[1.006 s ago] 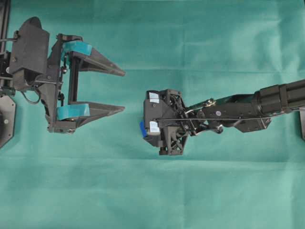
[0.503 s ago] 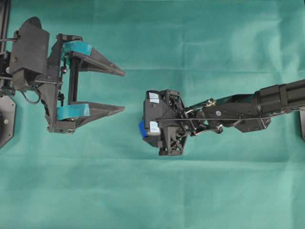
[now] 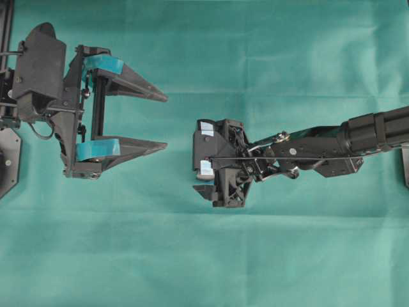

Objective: Handover the blue block to the right arm after grasping it with the left arm, then place it in the designated position.

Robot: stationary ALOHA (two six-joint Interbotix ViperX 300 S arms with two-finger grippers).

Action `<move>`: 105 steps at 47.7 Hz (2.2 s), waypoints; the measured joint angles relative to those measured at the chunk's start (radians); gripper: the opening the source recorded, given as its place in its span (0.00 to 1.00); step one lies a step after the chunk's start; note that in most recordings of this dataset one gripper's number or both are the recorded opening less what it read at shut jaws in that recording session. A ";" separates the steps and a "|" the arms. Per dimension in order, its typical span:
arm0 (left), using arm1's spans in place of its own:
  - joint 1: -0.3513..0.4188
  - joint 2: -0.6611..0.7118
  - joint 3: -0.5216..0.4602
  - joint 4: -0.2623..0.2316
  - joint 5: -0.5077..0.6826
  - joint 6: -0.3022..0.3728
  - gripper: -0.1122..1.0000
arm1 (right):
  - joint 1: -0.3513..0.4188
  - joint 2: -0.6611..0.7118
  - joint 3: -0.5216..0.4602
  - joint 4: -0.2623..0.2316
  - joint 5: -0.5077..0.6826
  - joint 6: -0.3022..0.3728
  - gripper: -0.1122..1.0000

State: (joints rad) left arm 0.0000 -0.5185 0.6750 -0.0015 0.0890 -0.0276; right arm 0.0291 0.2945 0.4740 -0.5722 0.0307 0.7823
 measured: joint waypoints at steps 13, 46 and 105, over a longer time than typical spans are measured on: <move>-0.002 0.000 0.000 0.000 0.000 0.000 1.00 | 0.000 -0.002 0.002 0.000 0.008 0.000 0.95; -0.002 0.000 0.000 0.000 0.000 0.000 1.00 | -0.002 -0.318 0.002 -0.011 0.275 -0.011 0.95; -0.002 0.000 0.000 0.000 0.000 0.002 1.00 | 0.003 -0.683 0.067 -0.123 0.357 -0.009 0.95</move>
State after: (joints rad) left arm -0.0015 -0.5185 0.6750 -0.0015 0.0890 -0.0261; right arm 0.0322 -0.3881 0.5415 -0.6949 0.3881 0.7731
